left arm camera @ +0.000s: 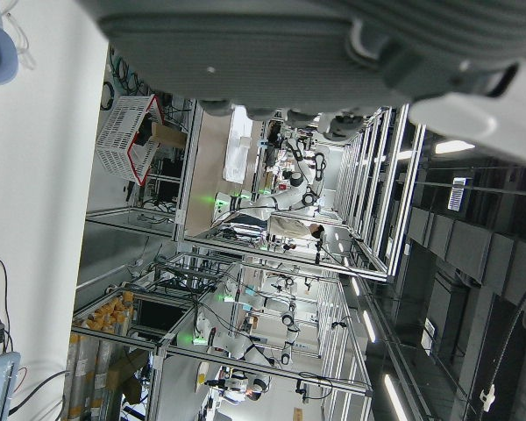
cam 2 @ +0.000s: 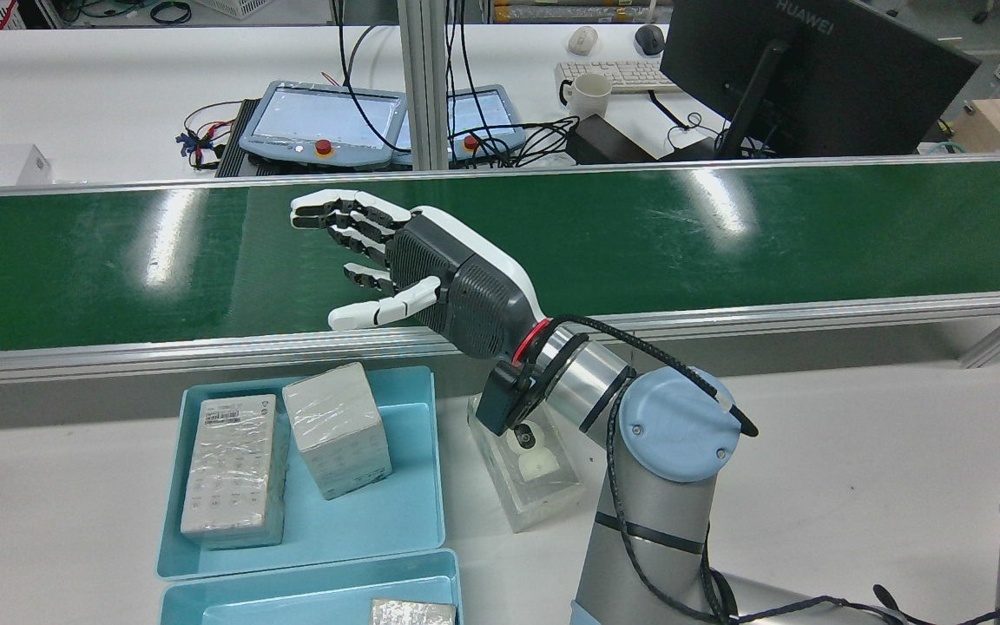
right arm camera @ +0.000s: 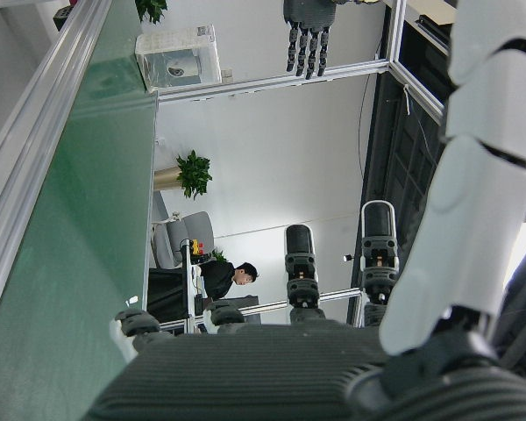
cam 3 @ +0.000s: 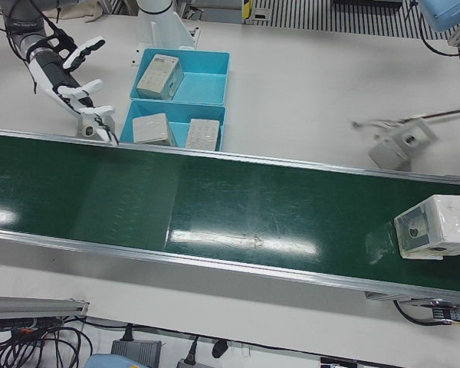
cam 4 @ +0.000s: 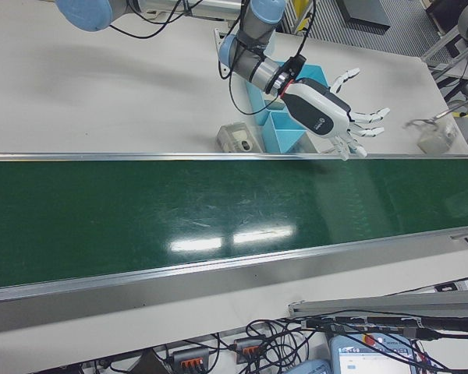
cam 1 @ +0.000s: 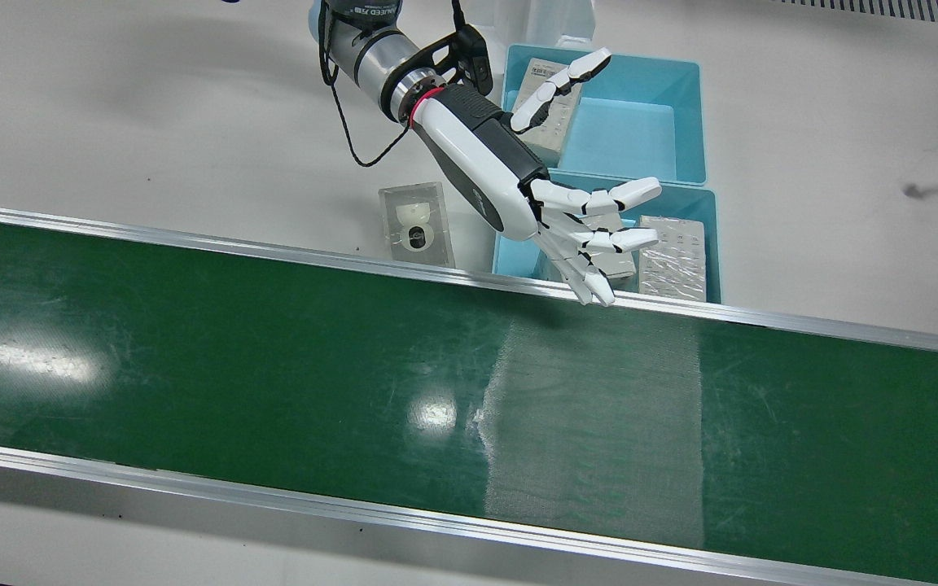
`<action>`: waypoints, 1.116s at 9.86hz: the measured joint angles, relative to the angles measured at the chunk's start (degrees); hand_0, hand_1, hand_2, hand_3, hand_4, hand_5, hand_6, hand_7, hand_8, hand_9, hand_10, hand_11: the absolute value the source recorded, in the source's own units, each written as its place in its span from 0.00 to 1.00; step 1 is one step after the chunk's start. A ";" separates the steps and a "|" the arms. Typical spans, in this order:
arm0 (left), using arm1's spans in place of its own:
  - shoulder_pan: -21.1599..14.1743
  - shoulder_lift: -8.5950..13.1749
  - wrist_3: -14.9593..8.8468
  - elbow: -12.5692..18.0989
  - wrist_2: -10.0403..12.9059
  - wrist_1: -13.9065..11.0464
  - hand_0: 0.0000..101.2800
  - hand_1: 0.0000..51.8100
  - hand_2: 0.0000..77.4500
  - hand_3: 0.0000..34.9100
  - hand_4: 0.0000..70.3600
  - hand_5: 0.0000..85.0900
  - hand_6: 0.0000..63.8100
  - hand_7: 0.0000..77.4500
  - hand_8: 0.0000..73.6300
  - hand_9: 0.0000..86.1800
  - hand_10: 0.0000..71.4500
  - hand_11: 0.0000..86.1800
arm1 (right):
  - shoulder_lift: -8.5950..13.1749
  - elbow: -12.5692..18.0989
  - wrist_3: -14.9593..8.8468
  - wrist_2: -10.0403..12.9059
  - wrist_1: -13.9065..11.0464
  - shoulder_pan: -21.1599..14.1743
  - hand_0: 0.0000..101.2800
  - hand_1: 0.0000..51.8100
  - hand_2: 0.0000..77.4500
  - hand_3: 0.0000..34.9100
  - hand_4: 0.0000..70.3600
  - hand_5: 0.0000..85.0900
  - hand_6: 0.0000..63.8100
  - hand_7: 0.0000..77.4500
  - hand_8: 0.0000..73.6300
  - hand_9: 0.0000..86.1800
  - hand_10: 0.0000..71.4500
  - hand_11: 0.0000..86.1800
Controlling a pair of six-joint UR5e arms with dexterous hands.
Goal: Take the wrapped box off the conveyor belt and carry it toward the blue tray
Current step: 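Raise the right hand up and back over the far side of the conveyor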
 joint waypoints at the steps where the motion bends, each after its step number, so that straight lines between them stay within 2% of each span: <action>1: 0.00 0.00 0.00 0.00 0.00 0.00 0.00 0.00 0.01 0.00 0.01 0.01 0.01 0.01 0.01 0.00 0.00 0.00 | -0.85 -0.02 0.06 -0.31 0.03 1.90 0.42 0.17 0.18 0.85 0.28 0.27 0.00 0.32 0.00 0.04 0.02 0.03; 2: 0.00 0.00 0.00 0.00 0.00 0.00 0.00 0.00 0.01 0.00 0.01 0.01 0.01 0.01 0.01 0.00 0.00 0.00 | -2.31 -0.06 0.17 -0.69 0.12 4.49 0.44 0.22 0.22 0.85 0.29 0.30 0.00 0.32 0.00 0.05 0.02 0.03; 5: 0.00 0.00 0.00 0.00 0.00 0.00 0.00 0.00 0.01 0.00 0.01 0.01 0.01 0.01 0.01 0.01 0.01 0.00 | -6.56 -0.06 0.50 -1.45 0.50 11.83 0.42 0.18 0.23 0.85 0.28 0.30 0.00 0.32 0.01 0.04 0.05 0.04; 8: 0.00 0.00 0.00 0.00 0.00 0.00 0.00 0.00 0.01 0.00 0.01 0.01 0.01 0.01 0.00 0.01 0.01 0.00 | -8.79 1.35 0.64 -2.55 0.18 15.59 0.44 0.22 0.22 0.85 0.24 0.29 0.00 0.30 0.00 0.04 0.03 0.04; 9: 0.00 0.00 0.00 0.00 0.00 0.00 0.00 0.00 0.01 0.00 0.01 0.01 0.01 0.01 0.01 0.00 0.01 0.00 | -9.59 2.65 0.87 -3.78 -1.02 16.86 0.44 0.18 0.16 0.87 0.16 0.35 0.00 0.30 0.01 0.04 0.00 0.02; 10: 0.00 0.00 0.00 0.00 0.00 0.00 0.00 0.00 0.01 0.00 0.01 0.01 0.00 0.01 0.01 0.00 0.01 0.00 | -10.11 4.06 1.35 -5.56 -3.75 18.84 0.44 0.18 0.16 0.87 0.16 0.35 0.00 0.30 0.01 0.04 0.00 0.02; 11: 0.00 0.00 0.00 0.00 0.00 0.00 0.00 0.00 0.01 0.00 0.01 0.01 0.00 0.01 0.00 0.00 0.01 0.00 | -10.40 5.40 1.96 -8.28 -7.69 21.94 0.39 0.15 0.14 0.88 0.05 0.33 0.00 0.23 0.01 0.04 0.00 0.01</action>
